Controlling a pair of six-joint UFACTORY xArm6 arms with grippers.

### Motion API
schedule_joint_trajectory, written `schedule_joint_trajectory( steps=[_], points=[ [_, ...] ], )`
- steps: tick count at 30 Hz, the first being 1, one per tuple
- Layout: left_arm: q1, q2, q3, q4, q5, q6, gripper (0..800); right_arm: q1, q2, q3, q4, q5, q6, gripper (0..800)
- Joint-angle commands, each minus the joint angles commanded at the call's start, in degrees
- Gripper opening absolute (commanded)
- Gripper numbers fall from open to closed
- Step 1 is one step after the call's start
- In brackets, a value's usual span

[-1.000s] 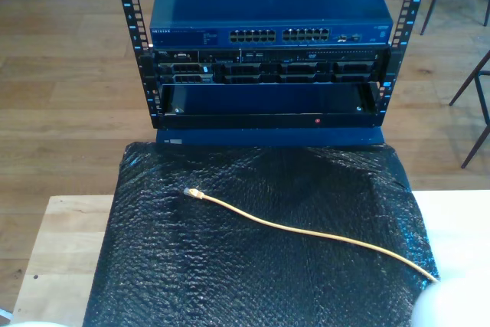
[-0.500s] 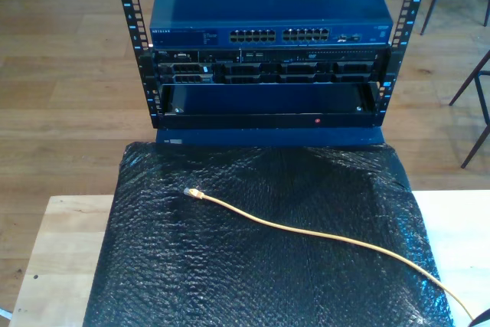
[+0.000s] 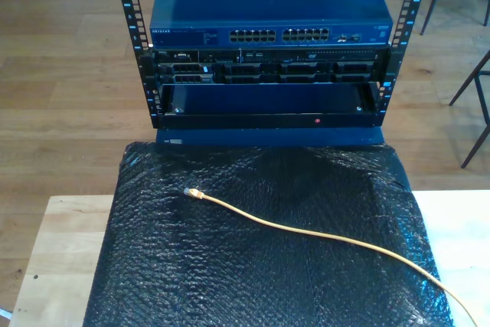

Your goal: Grab the cable and plug it in

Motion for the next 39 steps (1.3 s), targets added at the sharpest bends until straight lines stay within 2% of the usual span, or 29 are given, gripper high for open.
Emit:
schedule_joint_trajectory(
  steps=[5,12,16,31,39],
  points=[
    [-4.92,0.00,-3.08,-1.58,0.44,-5.71,800,2.11,0.70,-3.16,6.51,4.66,3.34,790],
    [-11.78,0.09,-6.77,-2.73,4.75,-13.27,800,4.22,-0.44,-6.07,13.19,8.35,8.79,798],
    [-15.30,0.18,-8.44,-3.96,5.80,-17.85,800,6.77,-3.08,-5.98,14.24,8.62,11.16,799],
    [-24.44,3.60,-8.97,-8.62,6.42,-29.71,800,14.59,-10.99,-5.54,22.07,8.62,20.48,768],
    [-25.93,5.10,-9.76,-11.96,6.15,-32.88,800,15.38,-15.03,-2.73,29.54,8.62,24.18,766]
  ],
)
